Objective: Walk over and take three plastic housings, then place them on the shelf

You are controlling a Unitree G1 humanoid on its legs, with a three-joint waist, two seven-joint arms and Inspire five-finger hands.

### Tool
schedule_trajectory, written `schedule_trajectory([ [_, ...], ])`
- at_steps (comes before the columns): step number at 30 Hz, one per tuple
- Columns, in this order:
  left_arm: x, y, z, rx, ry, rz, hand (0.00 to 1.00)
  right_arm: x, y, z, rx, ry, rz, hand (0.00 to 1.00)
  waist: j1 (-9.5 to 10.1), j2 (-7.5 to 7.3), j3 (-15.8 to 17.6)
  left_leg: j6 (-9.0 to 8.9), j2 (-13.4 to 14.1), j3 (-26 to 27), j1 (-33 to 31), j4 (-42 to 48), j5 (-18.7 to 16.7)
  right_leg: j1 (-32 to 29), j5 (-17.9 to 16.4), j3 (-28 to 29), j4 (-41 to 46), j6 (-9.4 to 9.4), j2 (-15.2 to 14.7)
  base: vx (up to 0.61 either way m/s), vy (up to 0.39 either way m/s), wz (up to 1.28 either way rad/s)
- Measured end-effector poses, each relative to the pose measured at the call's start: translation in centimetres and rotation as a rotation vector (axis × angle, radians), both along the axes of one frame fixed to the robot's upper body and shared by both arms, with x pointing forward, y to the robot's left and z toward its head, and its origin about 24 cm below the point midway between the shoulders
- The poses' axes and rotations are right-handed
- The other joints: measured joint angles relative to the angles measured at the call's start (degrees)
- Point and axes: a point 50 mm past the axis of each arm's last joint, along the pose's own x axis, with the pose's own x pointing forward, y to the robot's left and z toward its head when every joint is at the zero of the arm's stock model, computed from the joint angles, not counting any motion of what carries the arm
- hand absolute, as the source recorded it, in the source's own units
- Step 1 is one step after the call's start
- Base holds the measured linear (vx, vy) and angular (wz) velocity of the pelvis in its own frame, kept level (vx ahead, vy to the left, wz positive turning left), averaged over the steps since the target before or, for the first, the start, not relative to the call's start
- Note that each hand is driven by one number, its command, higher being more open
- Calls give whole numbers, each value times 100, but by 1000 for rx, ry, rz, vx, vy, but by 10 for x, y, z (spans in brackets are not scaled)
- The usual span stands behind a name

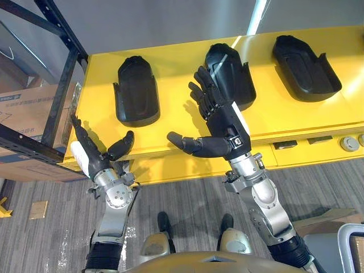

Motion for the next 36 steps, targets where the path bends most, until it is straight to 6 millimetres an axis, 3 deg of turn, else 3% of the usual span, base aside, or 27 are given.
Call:
schedule_trajectory([
  [36, 14, 7, 13, -48, -107, 180, 100, 2, 10, -16, -39, 105, 36, 100, -33, 56, 60, -2, 0, 91, 59, 1, -4, 0, 18, 94, -9, 18, 6, 0, 0, 0],
])
